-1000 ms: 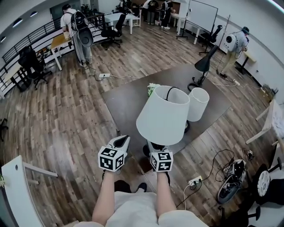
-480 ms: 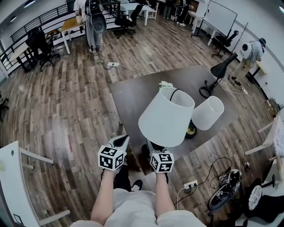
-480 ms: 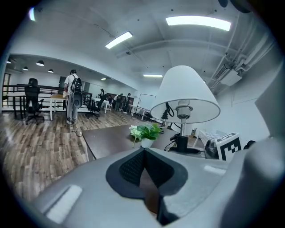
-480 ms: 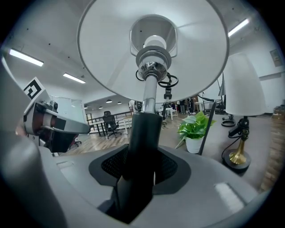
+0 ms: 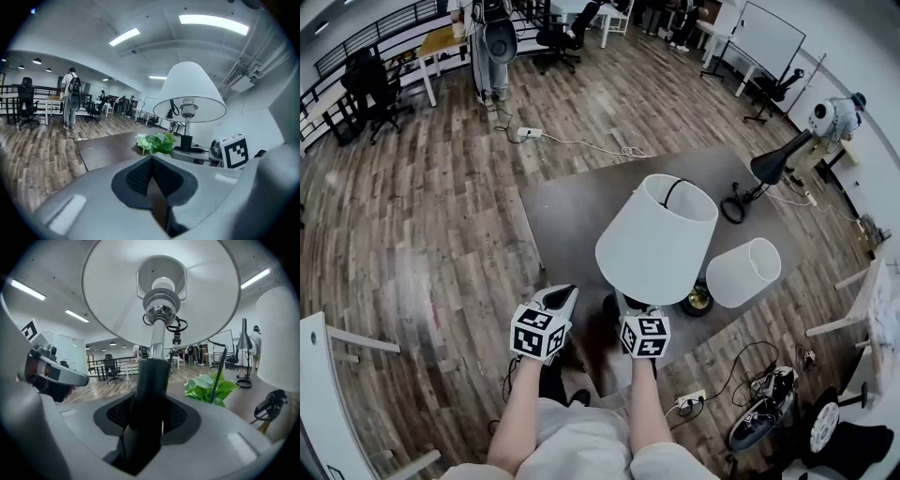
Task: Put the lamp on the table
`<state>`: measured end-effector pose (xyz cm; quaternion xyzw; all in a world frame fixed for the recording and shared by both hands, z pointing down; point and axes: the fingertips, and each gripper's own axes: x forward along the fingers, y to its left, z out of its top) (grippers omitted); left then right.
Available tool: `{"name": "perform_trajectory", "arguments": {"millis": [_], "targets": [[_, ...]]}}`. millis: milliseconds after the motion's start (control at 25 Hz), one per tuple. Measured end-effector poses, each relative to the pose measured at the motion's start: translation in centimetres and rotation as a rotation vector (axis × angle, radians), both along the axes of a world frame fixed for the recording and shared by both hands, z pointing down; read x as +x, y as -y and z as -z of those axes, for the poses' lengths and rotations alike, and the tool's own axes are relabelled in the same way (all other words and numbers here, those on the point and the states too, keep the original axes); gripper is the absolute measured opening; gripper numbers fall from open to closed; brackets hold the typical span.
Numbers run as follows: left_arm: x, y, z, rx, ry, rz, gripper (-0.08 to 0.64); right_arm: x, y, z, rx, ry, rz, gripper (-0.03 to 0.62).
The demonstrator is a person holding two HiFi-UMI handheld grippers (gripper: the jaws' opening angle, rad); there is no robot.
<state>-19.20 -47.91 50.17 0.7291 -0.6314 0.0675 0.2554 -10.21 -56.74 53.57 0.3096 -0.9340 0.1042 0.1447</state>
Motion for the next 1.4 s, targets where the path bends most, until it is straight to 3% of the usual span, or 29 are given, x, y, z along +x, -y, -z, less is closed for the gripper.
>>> {"name": "perform_trajectory", "arguments": {"millis": [520, 920, 1080, 1400], "targets": [[1.3, 2.2, -8.0, -0.132, -0.093, -0.071, 0.001, -2.3, 5.6, -6.5, -0.042, -0.05, 0.008, 0.186], [4.6, -1.0, -14.2, -0.215, -0.136, -0.089, 0.001, -0.9, 4.1, -10.6, 0.082, -0.079, 0.051, 0.187], [6.3, -2.7, -15.1, -0.228, -0.123, -0.128, 0.001, 0.1, 2.8, -11.3, 0.093, -0.07, 0.029, 0.186], [6.4, -5.2, -15.5, -0.223, -0.05, -0.095, 0.001, 1.3, 1.5, -11.7, 0.119, -0.044, -0.005, 0.184]]}}
